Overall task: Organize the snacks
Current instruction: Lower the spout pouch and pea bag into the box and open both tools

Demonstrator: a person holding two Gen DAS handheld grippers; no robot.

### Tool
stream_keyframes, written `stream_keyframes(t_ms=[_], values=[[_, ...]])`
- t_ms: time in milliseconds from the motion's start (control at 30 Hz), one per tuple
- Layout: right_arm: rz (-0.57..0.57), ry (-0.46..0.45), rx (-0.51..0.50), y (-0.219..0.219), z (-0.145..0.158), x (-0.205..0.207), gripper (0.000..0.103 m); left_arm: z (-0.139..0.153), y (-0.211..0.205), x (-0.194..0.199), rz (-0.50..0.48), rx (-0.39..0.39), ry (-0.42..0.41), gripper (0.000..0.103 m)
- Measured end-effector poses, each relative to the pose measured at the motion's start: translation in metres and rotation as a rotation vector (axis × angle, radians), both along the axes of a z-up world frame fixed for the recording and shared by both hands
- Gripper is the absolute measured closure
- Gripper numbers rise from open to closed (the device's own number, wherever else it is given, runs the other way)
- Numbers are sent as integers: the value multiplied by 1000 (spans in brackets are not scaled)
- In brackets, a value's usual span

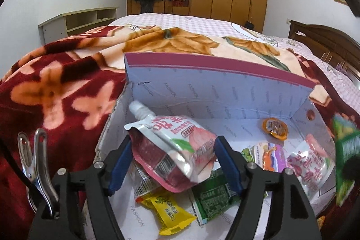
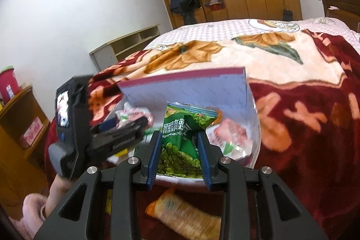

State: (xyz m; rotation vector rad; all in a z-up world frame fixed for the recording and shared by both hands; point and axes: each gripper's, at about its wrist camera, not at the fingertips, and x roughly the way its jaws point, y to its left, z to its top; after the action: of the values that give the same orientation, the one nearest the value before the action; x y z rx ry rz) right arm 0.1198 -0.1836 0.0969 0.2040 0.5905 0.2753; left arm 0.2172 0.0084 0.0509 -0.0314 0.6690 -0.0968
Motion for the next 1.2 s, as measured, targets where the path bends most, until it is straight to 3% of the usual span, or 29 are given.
stream_keyframes(t_ms=[333, 700, 767, 933, 1200], values=[[-63, 21, -33, -6, -9, 49, 70, -1, 1, 0, -3, 1, -2, 27], [-111, 40, -53, -10, -29, 64, 69, -3, -1, -1, -6, 9, -6, 25], [-108, 38, -37, -12, -30, 64, 66, -3, -1, -1, -6, 10, -6, 25], [-51, 6, 25, -12, -31, 59, 44, -4, -1, -1, -7, 14, -12, 24], [-31, -29, 43, -7, -28, 44, 39, -3, 0, -5, -11, 6, -29, 24]])
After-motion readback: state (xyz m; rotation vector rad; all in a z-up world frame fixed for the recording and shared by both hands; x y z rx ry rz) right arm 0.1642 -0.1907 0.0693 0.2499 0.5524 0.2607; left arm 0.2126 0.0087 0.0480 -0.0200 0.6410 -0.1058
